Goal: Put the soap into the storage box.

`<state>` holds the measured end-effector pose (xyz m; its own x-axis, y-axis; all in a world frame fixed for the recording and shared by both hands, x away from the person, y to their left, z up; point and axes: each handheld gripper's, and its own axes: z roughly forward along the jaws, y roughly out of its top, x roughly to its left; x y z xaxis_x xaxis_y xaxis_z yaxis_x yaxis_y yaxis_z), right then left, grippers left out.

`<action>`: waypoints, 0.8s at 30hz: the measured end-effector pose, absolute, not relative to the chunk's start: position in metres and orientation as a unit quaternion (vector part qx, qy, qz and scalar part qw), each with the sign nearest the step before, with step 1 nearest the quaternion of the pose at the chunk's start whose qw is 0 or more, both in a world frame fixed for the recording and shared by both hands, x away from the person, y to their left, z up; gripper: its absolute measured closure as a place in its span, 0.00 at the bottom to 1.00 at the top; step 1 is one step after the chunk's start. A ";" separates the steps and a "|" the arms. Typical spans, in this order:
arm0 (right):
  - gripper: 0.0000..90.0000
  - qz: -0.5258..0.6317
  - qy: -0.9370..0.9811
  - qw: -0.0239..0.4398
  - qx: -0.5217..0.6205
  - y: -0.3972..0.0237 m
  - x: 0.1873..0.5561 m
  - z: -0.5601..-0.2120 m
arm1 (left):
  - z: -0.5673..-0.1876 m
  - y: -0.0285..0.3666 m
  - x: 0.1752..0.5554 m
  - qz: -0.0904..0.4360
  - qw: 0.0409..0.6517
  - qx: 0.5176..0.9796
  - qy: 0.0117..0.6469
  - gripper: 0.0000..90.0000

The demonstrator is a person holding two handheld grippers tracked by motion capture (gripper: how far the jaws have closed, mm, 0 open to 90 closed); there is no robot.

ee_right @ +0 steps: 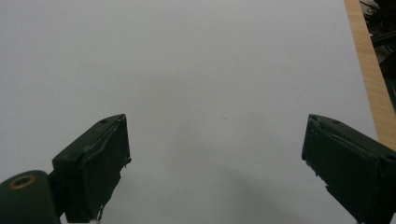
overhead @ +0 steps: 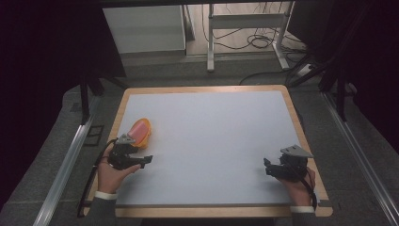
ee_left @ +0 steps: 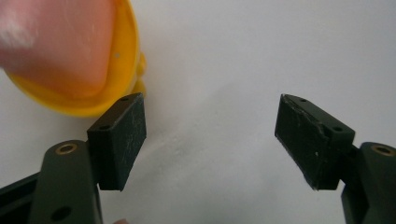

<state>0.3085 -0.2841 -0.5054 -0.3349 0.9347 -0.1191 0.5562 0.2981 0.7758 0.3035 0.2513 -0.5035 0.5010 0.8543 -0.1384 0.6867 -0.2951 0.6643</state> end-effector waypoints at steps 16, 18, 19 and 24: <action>0.08 0.327 0.748 0.294 0.498 -0.286 0.308 -0.504 | -0.525 0.262 0.294 0.110 0.336 0.784 0.510 0.28; 0.08 0.327 0.748 0.294 0.498 -0.285 0.308 -0.504 | -0.525 0.263 0.294 0.111 0.339 0.782 0.511 0.28; 0.08 0.327 0.748 0.294 0.497 -0.285 0.308 -0.504 | -0.525 0.263 0.294 0.111 0.342 0.781 0.511 0.28; 0.08 0.326 0.748 0.294 0.497 -0.285 0.308 -0.505 | -0.526 0.262 0.294 0.108 0.338 0.784 0.510 0.28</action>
